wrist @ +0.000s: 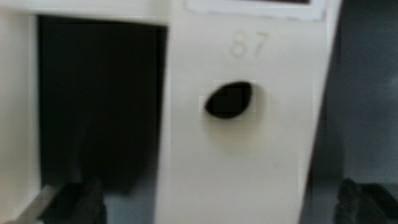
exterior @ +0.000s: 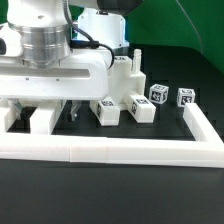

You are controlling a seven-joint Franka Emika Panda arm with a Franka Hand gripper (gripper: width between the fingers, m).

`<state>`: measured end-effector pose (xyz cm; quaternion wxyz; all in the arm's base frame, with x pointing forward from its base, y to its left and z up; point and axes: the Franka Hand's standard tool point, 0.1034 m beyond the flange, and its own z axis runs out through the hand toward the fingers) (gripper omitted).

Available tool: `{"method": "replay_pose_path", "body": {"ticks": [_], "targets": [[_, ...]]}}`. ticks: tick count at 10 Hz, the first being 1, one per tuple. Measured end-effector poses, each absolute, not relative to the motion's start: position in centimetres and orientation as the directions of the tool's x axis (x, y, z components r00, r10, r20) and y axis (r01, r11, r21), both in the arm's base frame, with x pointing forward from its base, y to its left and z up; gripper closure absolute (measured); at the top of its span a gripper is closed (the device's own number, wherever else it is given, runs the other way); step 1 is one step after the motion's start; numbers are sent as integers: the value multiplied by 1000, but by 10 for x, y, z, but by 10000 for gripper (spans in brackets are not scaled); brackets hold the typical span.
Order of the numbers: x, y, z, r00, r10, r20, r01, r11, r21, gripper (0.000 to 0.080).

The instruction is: Assemble chair

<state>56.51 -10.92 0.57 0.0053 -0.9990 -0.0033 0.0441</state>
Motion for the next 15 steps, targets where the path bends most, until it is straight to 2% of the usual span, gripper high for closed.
{"method": "replay_pose_path", "body": {"ticks": [4, 5, 6, 7, 10, 15], "targets": [[562, -112, 3, 997, 5, -83, 4, -1000, -4, 177], [562, -114, 3, 997, 4, -83, 4, -1000, -3, 363], [561, -117, 3, 996, 6, -83, 5, -1000, -3, 363], [561, -118, 4, 997, 3, -83, 3, -1000, -3, 516], [564, -104, 10, 997, -18, -78, -18, -1000, -5, 515], [563, -85, 73, 999, -27, -37, -29, -999, -45, 515]]}}
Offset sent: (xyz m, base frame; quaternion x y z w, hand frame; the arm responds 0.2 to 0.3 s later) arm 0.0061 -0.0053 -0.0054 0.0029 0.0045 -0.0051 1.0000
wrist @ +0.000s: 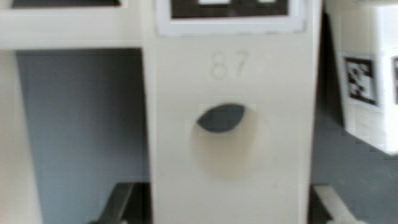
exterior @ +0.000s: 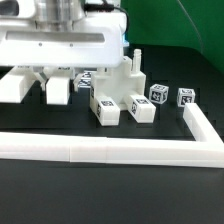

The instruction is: Assemble chair

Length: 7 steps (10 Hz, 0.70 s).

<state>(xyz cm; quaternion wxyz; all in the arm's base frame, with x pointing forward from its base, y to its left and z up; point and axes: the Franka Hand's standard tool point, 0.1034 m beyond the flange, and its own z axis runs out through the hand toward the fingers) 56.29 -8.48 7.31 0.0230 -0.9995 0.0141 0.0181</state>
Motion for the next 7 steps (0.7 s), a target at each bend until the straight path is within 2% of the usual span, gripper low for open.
{"method": "replay_pose_path", "body": {"ticks": [1, 3, 5, 7], "targets": [[565, -82, 82, 999, -26, -24, -27, -999, -43, 515], [562, -84, 75, 999, -29, -34, -30, -999, -40, 515], [562, -84, 76, 999, -25, -34, -26, -999, -41, 515], [557, -79, 97, 1000, -18, -19, -19, -998, -57, 515]]}}
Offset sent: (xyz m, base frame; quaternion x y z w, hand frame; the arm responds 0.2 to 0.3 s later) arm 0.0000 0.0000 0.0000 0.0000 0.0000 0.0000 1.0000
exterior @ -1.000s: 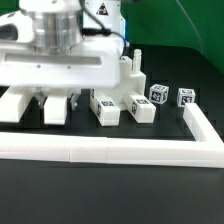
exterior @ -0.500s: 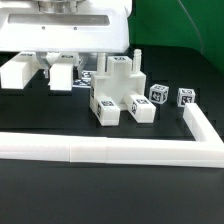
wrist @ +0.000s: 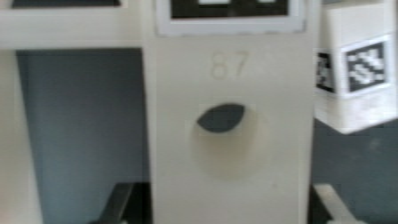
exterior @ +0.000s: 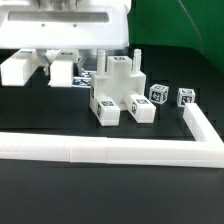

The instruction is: Assemble chair

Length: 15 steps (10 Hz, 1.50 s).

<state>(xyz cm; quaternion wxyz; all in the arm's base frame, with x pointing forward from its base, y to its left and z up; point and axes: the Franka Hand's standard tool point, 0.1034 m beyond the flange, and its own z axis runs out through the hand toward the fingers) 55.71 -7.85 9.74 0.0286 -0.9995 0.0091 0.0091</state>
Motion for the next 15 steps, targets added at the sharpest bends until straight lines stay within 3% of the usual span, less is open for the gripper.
{"method": "replay_pose_path", "body": {"ticks": [3, 6, 8, 10, 12, 14, 15], "targets": [[553, -60, 124, 994, -107, -22, -108, -991, -85, 515], [547, -57, 121, 996, -72, -51, -76, -993, -93, 515], [546, -57, 122, 997, 68, -38, 64, -993, -98, 515], [544, -42, 132, 990, 138, 16, 139, -987, -76, 515], [536, -4, 140, 994, 99, 36, 101, -994, -42, 515], [531, 33, 134, 996, 75, 53, 76, -997, -27, 515], [530, 34, 132, 995, 92, 48, 93, -995, -28, 515]]}}
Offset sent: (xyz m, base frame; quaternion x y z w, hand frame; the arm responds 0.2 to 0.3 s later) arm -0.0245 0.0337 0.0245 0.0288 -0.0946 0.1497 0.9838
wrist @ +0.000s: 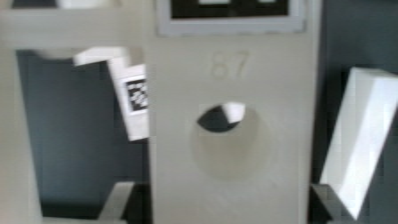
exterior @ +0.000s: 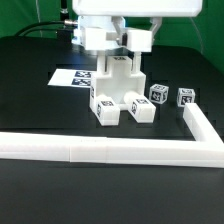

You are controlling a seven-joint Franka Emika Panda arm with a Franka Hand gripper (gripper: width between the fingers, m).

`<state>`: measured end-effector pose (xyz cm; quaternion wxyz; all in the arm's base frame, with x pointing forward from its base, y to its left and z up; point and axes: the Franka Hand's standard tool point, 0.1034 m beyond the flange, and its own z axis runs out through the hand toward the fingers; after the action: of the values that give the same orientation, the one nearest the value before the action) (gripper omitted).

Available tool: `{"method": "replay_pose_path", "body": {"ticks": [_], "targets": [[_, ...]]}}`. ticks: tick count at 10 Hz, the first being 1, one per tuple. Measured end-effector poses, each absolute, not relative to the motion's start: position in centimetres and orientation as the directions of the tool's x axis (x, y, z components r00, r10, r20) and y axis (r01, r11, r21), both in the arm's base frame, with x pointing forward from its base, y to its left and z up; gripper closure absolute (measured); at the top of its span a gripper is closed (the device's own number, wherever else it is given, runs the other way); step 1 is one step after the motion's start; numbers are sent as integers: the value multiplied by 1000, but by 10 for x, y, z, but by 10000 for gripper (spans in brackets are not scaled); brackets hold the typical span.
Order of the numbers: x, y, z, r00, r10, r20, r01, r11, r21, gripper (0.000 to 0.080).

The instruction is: Assemble chair

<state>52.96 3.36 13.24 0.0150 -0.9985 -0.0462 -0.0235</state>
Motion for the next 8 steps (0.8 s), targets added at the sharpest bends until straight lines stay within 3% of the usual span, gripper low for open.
{"method": "replay_pose_path", "body": {"ticks": [4, 8], "targets": [[530, 38, 134, 986, 159, 49, 159, -987, -5, 515], [526, 50, 130, 977, 208, 44, 209, -978, -15, 515]]}}
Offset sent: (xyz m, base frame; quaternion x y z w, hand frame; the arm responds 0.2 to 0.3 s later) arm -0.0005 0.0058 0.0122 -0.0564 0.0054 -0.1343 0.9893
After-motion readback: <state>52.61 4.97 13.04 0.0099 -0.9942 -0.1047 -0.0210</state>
